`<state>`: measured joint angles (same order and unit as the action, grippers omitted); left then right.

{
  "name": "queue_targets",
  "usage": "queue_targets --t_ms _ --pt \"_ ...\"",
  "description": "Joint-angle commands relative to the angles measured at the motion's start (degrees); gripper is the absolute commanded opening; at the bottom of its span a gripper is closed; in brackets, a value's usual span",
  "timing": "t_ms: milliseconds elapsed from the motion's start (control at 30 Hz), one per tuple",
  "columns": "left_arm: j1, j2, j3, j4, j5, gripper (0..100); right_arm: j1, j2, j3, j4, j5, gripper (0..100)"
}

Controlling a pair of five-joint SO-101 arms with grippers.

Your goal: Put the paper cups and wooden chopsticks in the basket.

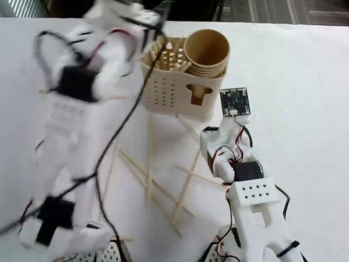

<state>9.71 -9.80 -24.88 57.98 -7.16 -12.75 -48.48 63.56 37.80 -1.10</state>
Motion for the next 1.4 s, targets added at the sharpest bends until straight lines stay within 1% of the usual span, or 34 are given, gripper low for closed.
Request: queue_targets --t_ms 0,100,267,567,700,800,900,967,1100,1267,1367 --pt "-4.26 -9.45 -0.18 9.05 -1.93 20 0.66 -0.84 -0.35 -0.75 0.70 2.8" --pt "-7.96 -13.85 -0.18 17.49 -4.66 20 0.66 -1.01 -0.35 -0.40 0.70 2.8" --pt "-13.41 -18.07 -0.18 26.11 -5.89 20 0.66 -0.84 -0.35 -0.31 0.70 2.8" --pt "-23.34 -21.76 -0.09 37.36 -5.89 20 0.13 -1.27 -0.88 1.63 0.97 2.9" --pt "-27.30 -23.69 4.22 39.47 -5.36 18 0.04 -0.84 -2.64 4.00 5.63 2.9" --pt "-29.93 -28.88 12.40 37.54 -3.52 14 -1.19 -0.84 -5.89 9.36 6.95 4.7" --pt "-30.99 -36.53 23.74 32.44 -3.43 15 -4.44 -0.84 -9.05 14.55 8.88 6.3" --pt "-30.99 -42.24 32.88 28.31 -3.52 17 -7.34 -0.84 -10.99 17.80 10.64 6.3" --pt "-30.99 -52.53 51.43 20.75 -3.25 18 -12.44 -0.84 -14.68 23.96 13.01 6.3" --pt "-31.16 -61.49 70.59 12.84 -2.99 18 -21.14 -0.75 -17.49 29.67 15.38 6.6" --pt "-31.43 -64.57 78.77 7.91 -0.09 18 -26.77 -0.75 -17.76 29.49 15.30 6.7"
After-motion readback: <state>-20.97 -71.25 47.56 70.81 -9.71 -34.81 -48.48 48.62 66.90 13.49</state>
